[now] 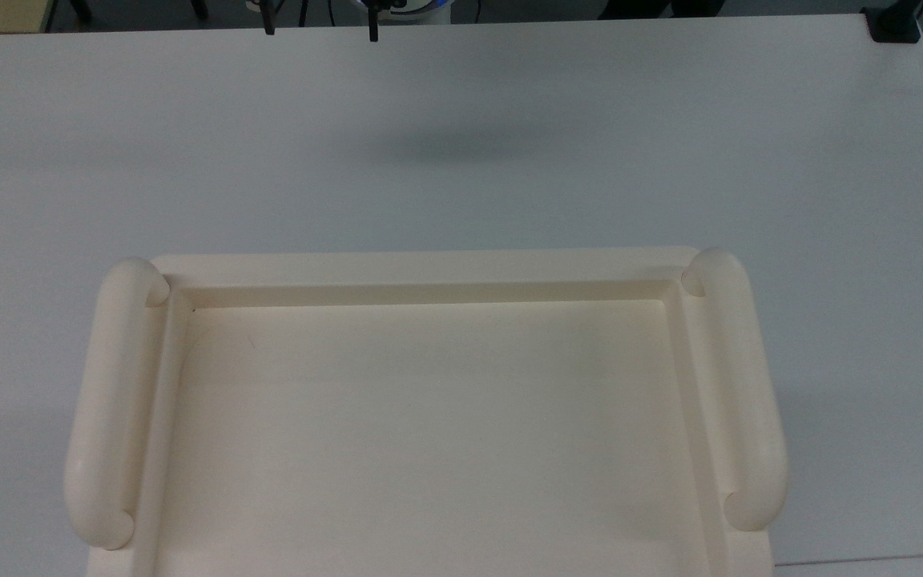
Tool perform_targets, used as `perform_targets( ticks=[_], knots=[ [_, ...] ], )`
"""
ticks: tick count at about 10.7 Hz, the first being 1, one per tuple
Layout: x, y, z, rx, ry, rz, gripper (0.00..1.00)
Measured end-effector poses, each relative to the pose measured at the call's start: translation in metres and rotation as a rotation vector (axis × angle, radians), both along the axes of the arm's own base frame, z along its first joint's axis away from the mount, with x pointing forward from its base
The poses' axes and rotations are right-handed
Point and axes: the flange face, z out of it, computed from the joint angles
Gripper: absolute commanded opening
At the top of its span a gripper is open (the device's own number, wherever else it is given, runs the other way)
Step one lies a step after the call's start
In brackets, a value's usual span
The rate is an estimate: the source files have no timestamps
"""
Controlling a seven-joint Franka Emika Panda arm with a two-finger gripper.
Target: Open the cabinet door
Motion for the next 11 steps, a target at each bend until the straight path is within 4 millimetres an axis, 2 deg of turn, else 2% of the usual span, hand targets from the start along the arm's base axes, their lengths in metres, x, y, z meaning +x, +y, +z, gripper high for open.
perform_targets(
  ticks=[3,6,8,11],
  knots=[
    [0.003,0.0,0.0,0.0,-0.014,0.031,1.0],
    [0.016,0.008,0.006,0.027,-0.112,0.076,1.0],
    [0.028,0.03,0.004,0.039,-0.143,0.111,1.0],
    [0.06,0.08,0.009,0.063,-0.286,0.099,1.0]
  ],
)
